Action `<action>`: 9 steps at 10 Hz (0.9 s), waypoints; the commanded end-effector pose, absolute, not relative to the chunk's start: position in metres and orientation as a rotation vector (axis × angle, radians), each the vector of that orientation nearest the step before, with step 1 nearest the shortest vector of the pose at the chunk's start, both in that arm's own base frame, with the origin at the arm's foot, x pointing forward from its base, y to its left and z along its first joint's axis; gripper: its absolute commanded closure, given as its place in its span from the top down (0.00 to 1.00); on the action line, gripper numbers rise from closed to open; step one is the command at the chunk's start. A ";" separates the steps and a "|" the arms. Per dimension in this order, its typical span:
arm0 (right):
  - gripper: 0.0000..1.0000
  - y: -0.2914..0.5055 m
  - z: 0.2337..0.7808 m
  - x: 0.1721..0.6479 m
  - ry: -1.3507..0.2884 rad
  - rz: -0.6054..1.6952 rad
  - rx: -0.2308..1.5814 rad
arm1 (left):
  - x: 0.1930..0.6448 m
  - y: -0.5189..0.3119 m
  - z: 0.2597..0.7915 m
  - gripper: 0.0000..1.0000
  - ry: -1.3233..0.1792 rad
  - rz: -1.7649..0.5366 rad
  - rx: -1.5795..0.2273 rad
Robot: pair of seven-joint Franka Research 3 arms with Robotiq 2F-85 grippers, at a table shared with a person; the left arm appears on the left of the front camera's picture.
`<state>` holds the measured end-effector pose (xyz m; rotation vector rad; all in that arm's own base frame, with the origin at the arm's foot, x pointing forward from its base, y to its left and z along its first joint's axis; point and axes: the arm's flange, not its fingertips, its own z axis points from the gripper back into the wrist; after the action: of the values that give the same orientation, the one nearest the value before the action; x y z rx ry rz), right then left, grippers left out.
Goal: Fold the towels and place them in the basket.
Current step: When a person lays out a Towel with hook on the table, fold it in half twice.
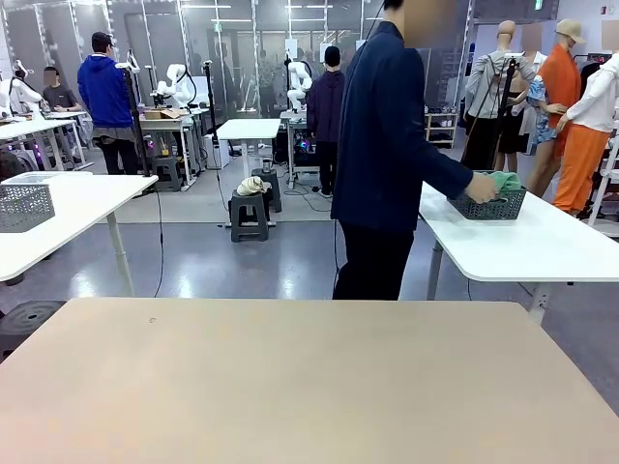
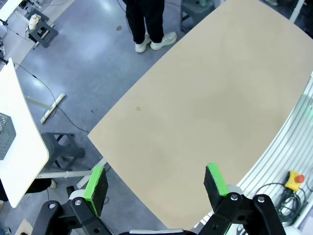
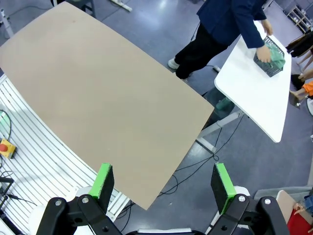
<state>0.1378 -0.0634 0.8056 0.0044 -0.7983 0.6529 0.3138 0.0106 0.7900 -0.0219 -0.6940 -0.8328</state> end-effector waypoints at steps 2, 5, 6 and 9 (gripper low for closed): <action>1.00 -0.062 0.806 0.137 -0.805 0.649 0.002 | 0.313 0.010 0.791 1.00 -0.697 -0.836 -0.022; 1.00 -0.062 0.806 0.137 -0.805 0.649 0.002 | 0.314 0.011 0.790 1.00 -0.694 -0.833 -0.022; 1.00 -0.062 0.806 0.137 -0.805 0.649 0.002 | 0.310 0.024 0.801 1.00 -0.698 -0.844 -0.046; 1.00 -0.062 0.806 0.137 -0.805 0.649 0.002 | 0.294 0.074 0.807 1.00 -0.709 -0.850 -0.148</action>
<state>0.1377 -0.0632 0.8056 0.0038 -0.7982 0.6529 0.3003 0.0619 0.8047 -0.0805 -0.7198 -0.8149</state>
